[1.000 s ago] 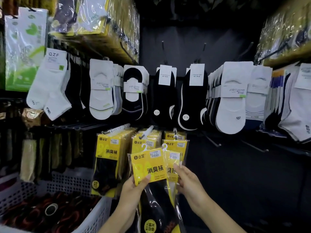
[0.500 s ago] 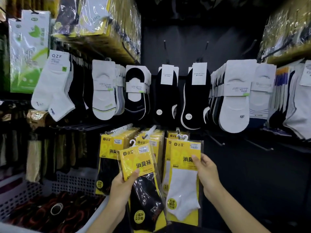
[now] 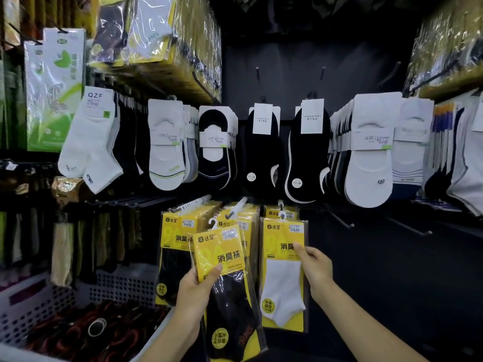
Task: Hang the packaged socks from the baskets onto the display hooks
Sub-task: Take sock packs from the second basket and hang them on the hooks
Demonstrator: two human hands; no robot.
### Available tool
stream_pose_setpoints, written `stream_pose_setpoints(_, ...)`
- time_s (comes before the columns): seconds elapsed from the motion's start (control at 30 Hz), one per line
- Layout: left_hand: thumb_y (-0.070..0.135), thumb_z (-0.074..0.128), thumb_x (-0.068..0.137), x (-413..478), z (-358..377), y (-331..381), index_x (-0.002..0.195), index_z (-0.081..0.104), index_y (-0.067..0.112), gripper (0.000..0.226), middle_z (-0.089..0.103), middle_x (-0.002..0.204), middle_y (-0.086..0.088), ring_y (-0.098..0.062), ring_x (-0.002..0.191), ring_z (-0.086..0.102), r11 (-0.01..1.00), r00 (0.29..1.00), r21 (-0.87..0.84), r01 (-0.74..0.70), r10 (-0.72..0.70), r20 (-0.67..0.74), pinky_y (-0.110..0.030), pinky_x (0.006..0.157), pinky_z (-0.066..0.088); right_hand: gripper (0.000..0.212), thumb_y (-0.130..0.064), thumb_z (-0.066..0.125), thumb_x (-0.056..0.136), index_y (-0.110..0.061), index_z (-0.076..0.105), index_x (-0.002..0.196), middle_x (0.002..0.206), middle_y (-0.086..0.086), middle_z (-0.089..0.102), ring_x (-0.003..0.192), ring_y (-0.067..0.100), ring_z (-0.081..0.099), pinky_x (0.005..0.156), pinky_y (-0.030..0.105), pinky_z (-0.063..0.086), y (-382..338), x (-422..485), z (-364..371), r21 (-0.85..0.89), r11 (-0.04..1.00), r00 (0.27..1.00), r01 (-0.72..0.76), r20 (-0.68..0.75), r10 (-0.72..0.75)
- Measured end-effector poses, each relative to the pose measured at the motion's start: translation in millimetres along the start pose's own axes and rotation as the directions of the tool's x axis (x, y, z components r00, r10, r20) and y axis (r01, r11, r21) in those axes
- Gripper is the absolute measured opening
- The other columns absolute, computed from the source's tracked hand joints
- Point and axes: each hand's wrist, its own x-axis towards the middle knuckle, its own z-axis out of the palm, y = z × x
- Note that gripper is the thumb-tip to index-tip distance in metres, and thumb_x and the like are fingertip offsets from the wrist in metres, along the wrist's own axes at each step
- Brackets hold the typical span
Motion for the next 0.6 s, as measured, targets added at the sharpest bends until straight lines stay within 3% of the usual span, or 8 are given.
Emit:
stream_pose_setpoints(0.1,0.015,0.062,0.089,-1,4,-5,0.097,0.063,0.024,0.012,0.073,0.077,0.021,0.008,0.072,0.067,1.0,0.999,0.011,0.012,-0.012,0.033,-0.008,0.058,0.047,0.02,-0.02,0.07,0.086,-0.004,0.067,0.097,0.094,0.011,0.068,0.087,0.025,0.063,0.082,0.039,0.052,15,2,-12,-0.066,0.996,0.989,-0.058,-0.142,0.049)
stream_pose_setpoints(0.2,0.016,0.063,0.089,-4,11,-10,0.097,0.064,0.024,0.011,0.074,0.077,0.017,0.005,0.072,0.068,0.999,0.998,0.016,0.041,-0.042,0.045,-0.011,0.06,0.045,0.023,-0.017,0.067,0.087,-0.003,0.064,0.104,0.1,0.012,0.066,0.088,0.023,0.06,0.078,0.035,0.05,27,-8,-25,-0.069,0.995,0.98,-0.079,-0.19,0.065)
stream_pose_setpoints(0.33,0.017,0.063,0.089,-7,29,-19,0.103,0.065,0.02,0.015,0.074,0.089,0.011,-0.002,0.083,0.067,0.997,0.994,0.02,0.078,-0.079,0.079,-0.013,0.064,0.044,0.019,-0.028,0.058,0.093,-0.012,0.063,0.102,0.097,0.003,0.067,0.091,0.017,0.064,0.075,0.029,0.052,26,-39,-28,0.012,0.998,0.997,-0.069,0.044,0.069)
stream_pose_setpoints(0.4,0.019,0.063,0.089,-10,43,-23,0.105,0.064,0.02,0.017,0.074,0.089,0.012,0.001,0.08,0.068,0.995,0.989,0.036,0.093,-0.096,0.115,-0.01,0.062,0.046,0.022,-0.033,0.054,0.095,-0.016,0.064,0.104,0.099,0.0,0.07,0.094,0.015,0.067,0.078,0.028,0.053,21,-55,-27,0.001,0.997,0.975,-0.074,0.211,0.072)
stream_pose_setpoints(0.47,0.021,0.063,0.089,-13,57,-26,0.109,0.064,0.021,0.02,0.074,0.092,0.012,0.003,0.083,0.068,0.993,0.981,0.063,0.098,-0.107,0.162,-0.01,0.064,0.046,0.02,-0.031,0.055,0.095,-0.017,0.065,0.105,0.096,0.0,0.074,0.089,0.013,0.071,0.072,0.021,0.054,18,-67,-26,-0.008,0.998,0.94,-0.068,0.334,0.067)
stream_pose_setpoints(0.53,0.022,0.064,0.089,-16,69,-27,0.11,0.064,0.024,0.021,0.074,0.094,0.013,0.004,0.084,0.067,0.993,0.974,0.083,0.088,-0.103,0.201,-0.008,0.064,0.047,0.017,-0.027,0.058,0.093,-0.017,0.066,0.105,0.093,-0.001,0.076,0.085,0.01,0.072,0.063,0.016,0.053,16,-73,-27,-0.009,0.999,0.935,-0.043,0.351,0.043)
stream_pose_setpoints(0.6,0.023,0.064,0.088,-18,77,-26,0.112,0.062,0.027,0.025,0.072,0.099,0.013,0.005,0.088,0.065,0.993,0.97,0.103,0.062,-0.084,0.23,-0.009,0.066,0.046,0.015,-0.022,0.061,0.091,-0.014,0.066,0.104,0.09,0.0,0.076,0.082,0.012,0.073,0.064,0.018,0.054,17,-72,-31,0.011,1.0,0.957,-0.018,0.288,0.015)
